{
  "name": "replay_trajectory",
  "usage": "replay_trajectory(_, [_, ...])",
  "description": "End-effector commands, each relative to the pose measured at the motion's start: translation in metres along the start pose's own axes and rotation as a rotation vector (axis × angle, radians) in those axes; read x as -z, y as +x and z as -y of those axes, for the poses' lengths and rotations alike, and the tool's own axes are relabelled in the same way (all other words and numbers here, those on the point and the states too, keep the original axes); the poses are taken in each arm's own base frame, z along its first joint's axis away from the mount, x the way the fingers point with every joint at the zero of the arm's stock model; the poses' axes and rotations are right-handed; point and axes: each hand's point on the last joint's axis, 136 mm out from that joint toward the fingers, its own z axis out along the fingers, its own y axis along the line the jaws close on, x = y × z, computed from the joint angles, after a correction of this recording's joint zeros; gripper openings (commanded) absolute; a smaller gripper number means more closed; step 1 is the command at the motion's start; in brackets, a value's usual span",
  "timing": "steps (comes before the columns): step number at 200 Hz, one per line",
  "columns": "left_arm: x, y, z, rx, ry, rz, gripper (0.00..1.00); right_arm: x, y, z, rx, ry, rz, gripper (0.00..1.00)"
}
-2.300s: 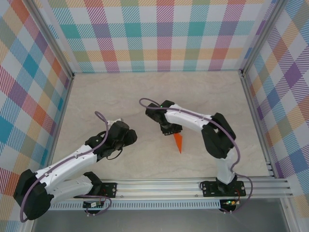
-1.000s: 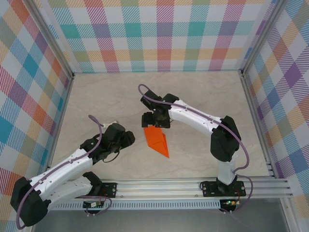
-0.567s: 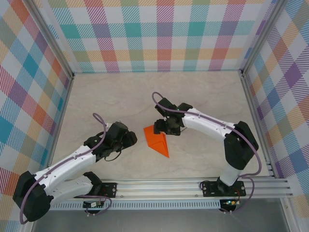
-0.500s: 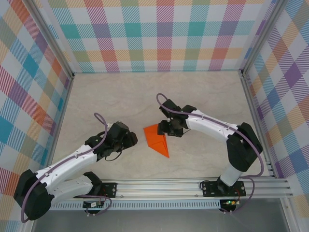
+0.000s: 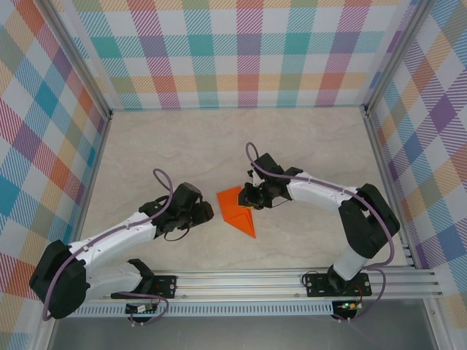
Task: Fold a paper plane with a square sheet of paper (pick it up from the middle)
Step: Fold the wing for the fifth time at the center of the table.
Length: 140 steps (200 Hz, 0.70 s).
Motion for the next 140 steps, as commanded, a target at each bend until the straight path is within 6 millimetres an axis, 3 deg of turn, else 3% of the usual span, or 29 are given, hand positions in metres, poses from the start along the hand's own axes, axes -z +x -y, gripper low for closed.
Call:
replay_trajectory(1, [-0.001,-0.005,0.008,0.01,0.03,-0.002,0.64,-0.01,0.01,-0.006,0.027,-0.071,-0.058,0.19])
replay_trajectory(55, [-0.007,-0.005,0.008,0.008,0.015,-0.01,0.64,-0.01,0.025,-0.007,0.085,-0.123,-0.102,0.17])
replay_trajectory(98, [-0.008,-0.005,0.0,0.008,-0.002,0.009,0.64,0.016,0.027,-0.013,0.207,-0.113,-0.007,0.19])
replay_trajectory(140, [-0.005,-0.009,0.007,0.0,0.043,0.035,0.64,0.037,0.021,-0.022,0.311,-0.099,0.11,0.13])
